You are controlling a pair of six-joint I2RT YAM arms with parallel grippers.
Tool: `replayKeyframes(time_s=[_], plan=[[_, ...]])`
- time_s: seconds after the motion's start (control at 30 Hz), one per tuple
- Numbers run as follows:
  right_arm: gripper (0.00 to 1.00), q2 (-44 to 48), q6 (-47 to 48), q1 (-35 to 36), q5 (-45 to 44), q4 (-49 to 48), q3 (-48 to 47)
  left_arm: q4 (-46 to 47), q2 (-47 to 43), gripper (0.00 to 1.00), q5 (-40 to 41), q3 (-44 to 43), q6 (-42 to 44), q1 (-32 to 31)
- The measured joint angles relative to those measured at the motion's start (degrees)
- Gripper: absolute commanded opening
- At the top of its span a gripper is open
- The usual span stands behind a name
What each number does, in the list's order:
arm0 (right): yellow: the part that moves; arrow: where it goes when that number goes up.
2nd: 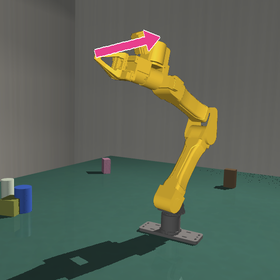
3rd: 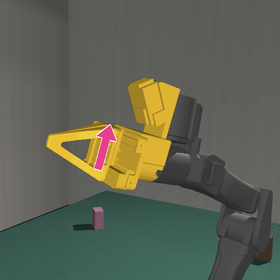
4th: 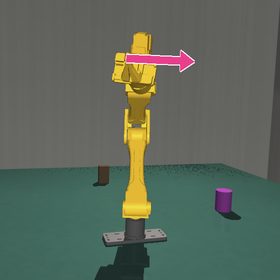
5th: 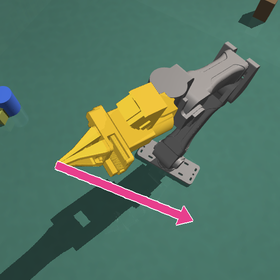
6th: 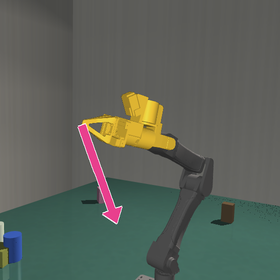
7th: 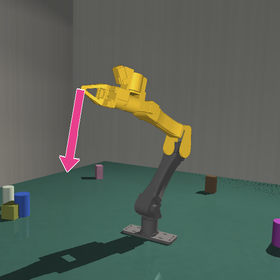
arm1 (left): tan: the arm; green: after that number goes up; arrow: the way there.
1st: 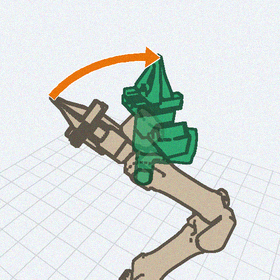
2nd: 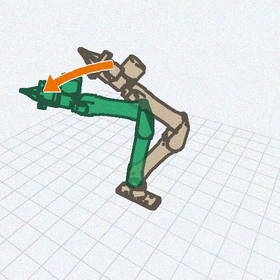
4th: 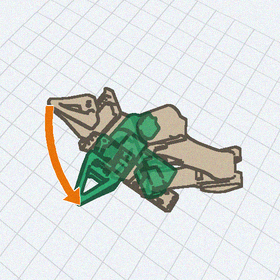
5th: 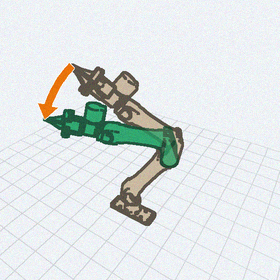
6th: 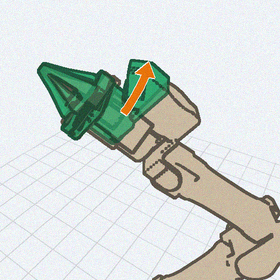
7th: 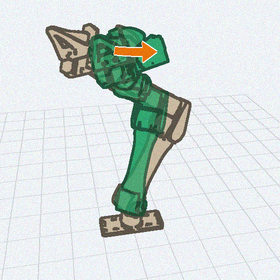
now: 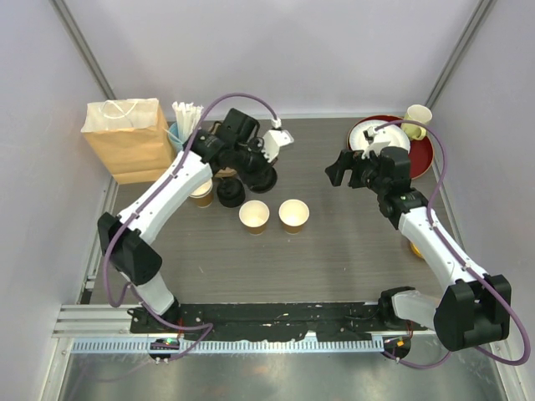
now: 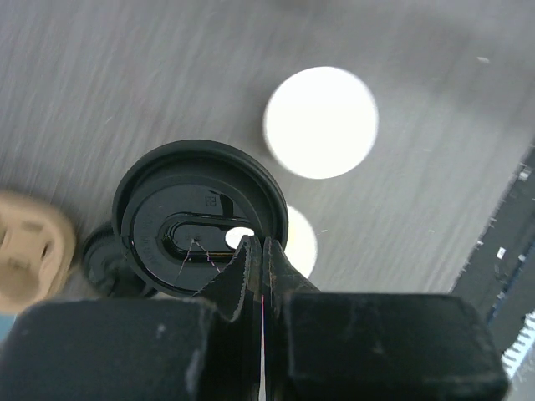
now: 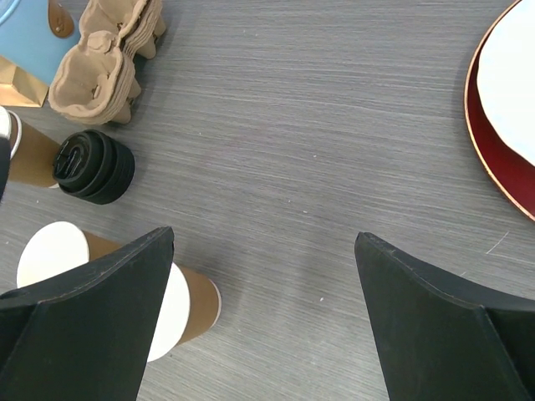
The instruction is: Pack the takeout coffee
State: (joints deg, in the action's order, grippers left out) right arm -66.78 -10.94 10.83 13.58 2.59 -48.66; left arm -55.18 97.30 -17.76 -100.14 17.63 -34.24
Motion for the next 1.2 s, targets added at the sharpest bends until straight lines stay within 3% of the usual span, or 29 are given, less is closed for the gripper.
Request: replayKeyframes(time_s=[0.33,0.6,1.2], plan=[[0.96,0.0,0.0,0.0,-3.2,4.6,-1.6,-3.9,6.2,0.00,-7.3,-1.6,7.1,-13.1],[0.96,0.0,0.1,-0.1,-5.9,7.3,-2.3,-4.7,14.8,0.00,-2.6,-7.1,7.9,-15.6],[0.96,-0.5,0.3,-0.1,-6.9,7.8,-2.5,-7.3,19.7,0.00,1.6,-12.3,8.1,-17.5]])
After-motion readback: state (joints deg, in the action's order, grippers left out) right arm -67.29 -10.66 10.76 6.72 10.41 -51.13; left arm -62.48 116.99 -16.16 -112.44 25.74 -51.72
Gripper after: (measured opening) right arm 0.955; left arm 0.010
